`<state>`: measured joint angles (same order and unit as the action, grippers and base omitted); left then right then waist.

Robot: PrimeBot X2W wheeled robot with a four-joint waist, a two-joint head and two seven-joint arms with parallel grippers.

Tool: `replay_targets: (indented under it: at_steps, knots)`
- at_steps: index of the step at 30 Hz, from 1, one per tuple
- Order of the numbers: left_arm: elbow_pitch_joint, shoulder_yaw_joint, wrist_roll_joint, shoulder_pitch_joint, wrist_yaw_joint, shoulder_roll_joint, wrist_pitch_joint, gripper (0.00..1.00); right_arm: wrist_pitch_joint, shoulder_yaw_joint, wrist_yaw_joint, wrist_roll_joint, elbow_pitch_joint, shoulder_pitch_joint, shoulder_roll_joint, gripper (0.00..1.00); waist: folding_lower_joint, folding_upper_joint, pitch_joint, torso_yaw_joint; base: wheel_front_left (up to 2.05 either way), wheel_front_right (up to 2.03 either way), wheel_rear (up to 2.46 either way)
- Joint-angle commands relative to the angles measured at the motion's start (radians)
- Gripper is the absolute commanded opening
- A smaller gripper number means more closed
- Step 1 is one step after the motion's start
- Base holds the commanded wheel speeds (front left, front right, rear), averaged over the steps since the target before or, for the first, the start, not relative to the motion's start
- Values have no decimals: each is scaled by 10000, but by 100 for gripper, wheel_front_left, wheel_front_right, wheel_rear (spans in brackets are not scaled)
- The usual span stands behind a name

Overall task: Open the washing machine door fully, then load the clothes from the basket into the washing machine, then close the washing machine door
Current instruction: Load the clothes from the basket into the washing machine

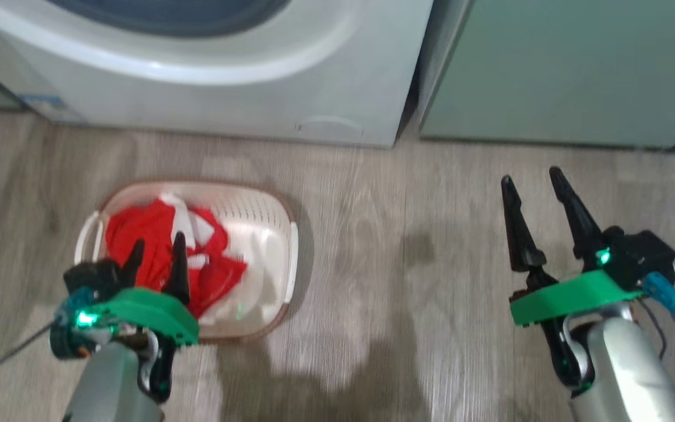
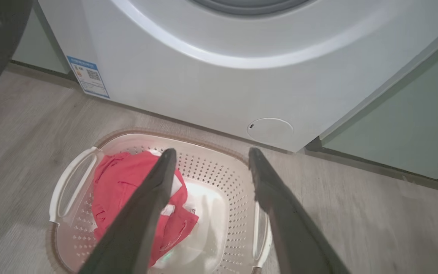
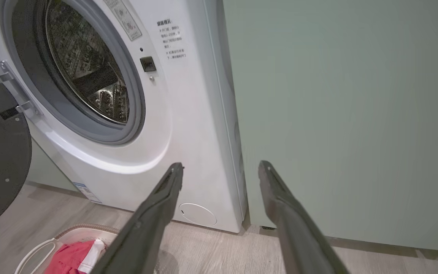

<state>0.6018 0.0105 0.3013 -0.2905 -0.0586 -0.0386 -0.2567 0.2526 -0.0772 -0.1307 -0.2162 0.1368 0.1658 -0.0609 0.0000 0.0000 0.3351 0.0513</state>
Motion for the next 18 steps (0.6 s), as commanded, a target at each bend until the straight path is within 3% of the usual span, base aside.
replay_targets:
  at_steps: [1,8,11,18]
  knots:
    - [-57,392,-138,-282,-32,-116,-51,100,91,-288,0,77,-359,292,-60,100,0,0,958,162,0,0,0]
    - [2046,648,-949,-1893,-10,-345,-51,100,92,-448,0,238,-508,779,-56,100,0,0,2425,-108,0,0,0]
    - [3371,579,-1126,-2643,-88,-624,-51,100,92,-485,0,255,-556,933,-33,100,0,0,2912,-383,0,0,0]
    - [4628,671,-1439,-3975,199,-1457,-51,100,92,-478,0,195,-757,1155,49,100,0,0,3905,-1004,0,0,0]
